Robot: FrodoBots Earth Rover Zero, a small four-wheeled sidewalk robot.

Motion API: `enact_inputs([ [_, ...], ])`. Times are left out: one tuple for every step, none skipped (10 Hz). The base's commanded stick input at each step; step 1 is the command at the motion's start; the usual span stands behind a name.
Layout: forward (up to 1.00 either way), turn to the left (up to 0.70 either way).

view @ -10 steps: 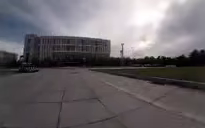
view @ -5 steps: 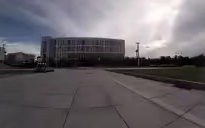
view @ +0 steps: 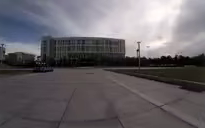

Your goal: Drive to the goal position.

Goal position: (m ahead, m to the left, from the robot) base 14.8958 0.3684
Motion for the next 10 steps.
enact_inputs([
  [0.7,0.0],
  [0.7,0.0],
  [0.7,0.0],
  [0.7,0.0],
  [0.7,0.0],
  [0.7,0.0],
  [0.7,0.0],
  [0.7,0.02],
  [0.7,0.34],
  [0.7,0.3],
])
